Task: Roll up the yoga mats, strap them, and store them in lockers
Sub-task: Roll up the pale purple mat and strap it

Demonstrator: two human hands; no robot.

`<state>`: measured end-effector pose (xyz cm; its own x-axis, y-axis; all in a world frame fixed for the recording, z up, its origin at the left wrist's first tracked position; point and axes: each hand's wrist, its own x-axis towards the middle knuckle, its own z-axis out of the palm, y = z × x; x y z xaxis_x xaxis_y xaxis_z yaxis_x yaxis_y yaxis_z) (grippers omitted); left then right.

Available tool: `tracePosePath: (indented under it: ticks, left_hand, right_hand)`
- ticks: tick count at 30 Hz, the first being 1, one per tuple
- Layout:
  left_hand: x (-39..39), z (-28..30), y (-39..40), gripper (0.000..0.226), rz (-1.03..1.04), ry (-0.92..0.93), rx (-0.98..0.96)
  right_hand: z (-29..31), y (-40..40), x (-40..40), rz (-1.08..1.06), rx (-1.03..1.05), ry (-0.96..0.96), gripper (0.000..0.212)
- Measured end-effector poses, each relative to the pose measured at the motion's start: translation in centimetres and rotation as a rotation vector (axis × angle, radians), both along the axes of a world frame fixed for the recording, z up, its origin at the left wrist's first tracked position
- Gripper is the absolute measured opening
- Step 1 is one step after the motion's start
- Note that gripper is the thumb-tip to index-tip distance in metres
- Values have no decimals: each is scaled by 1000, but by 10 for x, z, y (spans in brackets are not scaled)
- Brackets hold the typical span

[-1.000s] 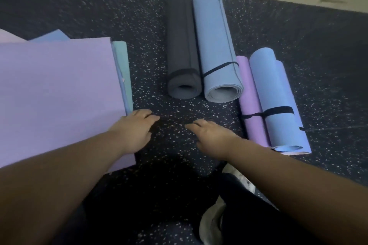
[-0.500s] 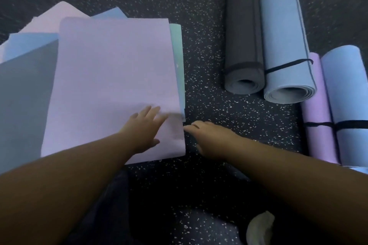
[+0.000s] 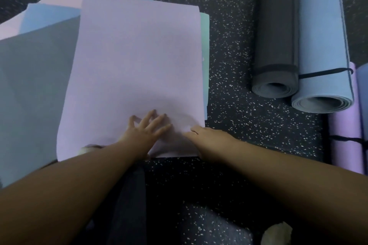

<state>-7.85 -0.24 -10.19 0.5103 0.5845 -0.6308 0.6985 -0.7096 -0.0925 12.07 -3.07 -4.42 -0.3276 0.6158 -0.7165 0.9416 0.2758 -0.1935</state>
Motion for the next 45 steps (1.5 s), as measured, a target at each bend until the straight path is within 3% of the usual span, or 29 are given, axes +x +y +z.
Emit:
tracePosePath:
  ticks: [3, 10, 15, 22, 24, 27, 31, 36, 41, 45]
  left_hand:
    - [-3, -1, -1, 94, -15, -14, 23]
    - [-1, -5, -4, 104, -31, 25, -4]
    - [6, -8, -6, 78, -23, 15, -4]
    - [2, -9, -5, 106, -82, 39, -92]
    - [-8, -11, -1, 101, -153, -71, -77]
    - [-33, -20, 2, 90, -302, -380, 53]
    - [-49, -36, -12, 34, -236, -747, 169]
    - [-44, -30, -12, 25, -92, -746, 224]
    - [-36, -22, -6, 20, 105, -743, 339]
    - [-27, -16, 0, 20, 162, -832, 477]
  right_hand:
    - [-2, 2, -7, 10, -14, -2, 54]
    - [-2, -2, -7, 6, -26, 4, 51]
    - [-6, -2, 0, -26, -37, -10, 52]
    - [-6, -2, 0, 19, -26, 5, 51]
    - [-4, -3, -2, 52, -32, 21, 49]
    - [-2, -4, -3, 84, -57, 38, 51]
    - [-2, -7, -1, 84, -59, 57, 53]
    - [0, -5, -3, 69, -16, 92, 51]
    - [9, 1, -14, 66, 142, 226, 35]
    - [6, 4, -24, 115, 154, 115, 51]
